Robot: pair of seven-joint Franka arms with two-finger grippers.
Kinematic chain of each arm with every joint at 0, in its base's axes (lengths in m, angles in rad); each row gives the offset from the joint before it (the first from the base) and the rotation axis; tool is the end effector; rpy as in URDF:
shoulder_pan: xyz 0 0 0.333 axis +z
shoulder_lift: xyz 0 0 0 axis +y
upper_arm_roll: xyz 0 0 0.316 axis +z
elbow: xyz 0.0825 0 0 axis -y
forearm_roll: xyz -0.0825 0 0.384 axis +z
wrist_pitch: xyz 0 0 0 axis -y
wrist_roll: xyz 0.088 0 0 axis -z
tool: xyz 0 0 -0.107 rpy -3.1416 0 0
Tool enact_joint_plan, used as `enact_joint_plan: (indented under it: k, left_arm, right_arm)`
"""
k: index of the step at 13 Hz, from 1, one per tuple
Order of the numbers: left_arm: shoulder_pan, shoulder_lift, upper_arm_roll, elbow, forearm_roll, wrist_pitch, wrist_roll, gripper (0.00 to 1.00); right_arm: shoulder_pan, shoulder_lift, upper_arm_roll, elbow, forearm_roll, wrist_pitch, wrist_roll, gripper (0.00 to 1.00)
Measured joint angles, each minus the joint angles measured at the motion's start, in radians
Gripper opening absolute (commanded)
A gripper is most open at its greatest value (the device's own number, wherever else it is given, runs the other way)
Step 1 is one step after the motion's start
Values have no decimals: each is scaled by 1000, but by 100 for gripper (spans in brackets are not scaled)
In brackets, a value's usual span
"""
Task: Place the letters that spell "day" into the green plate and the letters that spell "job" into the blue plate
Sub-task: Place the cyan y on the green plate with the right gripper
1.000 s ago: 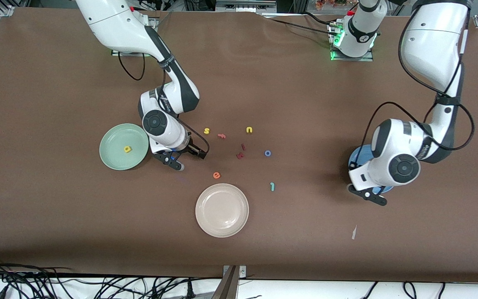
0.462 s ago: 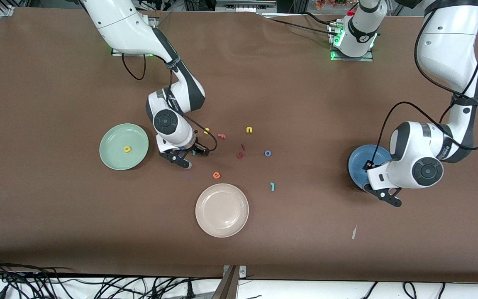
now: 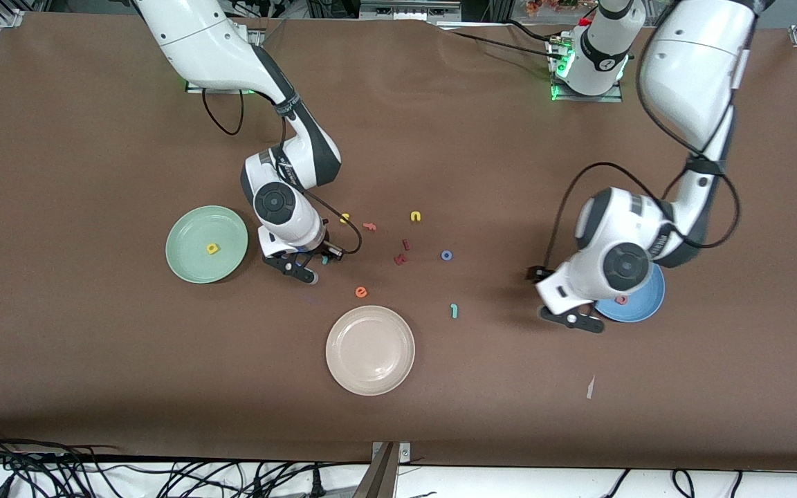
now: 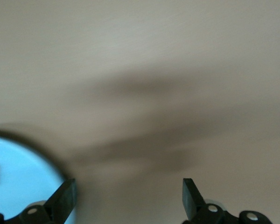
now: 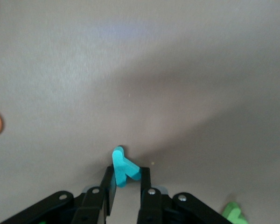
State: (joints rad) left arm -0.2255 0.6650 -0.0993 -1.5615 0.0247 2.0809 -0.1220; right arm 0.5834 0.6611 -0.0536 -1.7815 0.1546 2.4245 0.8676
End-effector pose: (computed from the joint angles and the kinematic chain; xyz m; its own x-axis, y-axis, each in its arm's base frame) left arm 0.6537 -0.2092 0.2451 0.9693 -0.1980 -0.1458 -0.1966 -0.9802 0.0240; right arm 0.5641 0.3339 0.1829 0.9015 -0.4281 -0.0633 -0.4304 -0.9022 -0.0283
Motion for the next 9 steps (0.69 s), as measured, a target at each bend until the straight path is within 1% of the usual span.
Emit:
enact_joint_plan:
  k: [2, 4, 7, 9]
  left_arm:
    - [-77, 3, -1, -1, -8, 37, -150, 100]
    - [-139, 15, -2, -3, -8, 91, -278, 100]
    - [-211, 46, -3, -9, -8, 174, -417, 100]
    - [-254, 68, -2, -12, -8, 216, -503, 96]
  right_arm:
    - [0, -6, -29, 19, -4, -1, -1, 19]
    - [-1, -35, -79, 34, -8, -42, -41, 19]
    - [-3, -94, -187, 36, -9, -204, -238, 19]
    - [-6, -109, -253, 16, -9, -273, -353, 19]
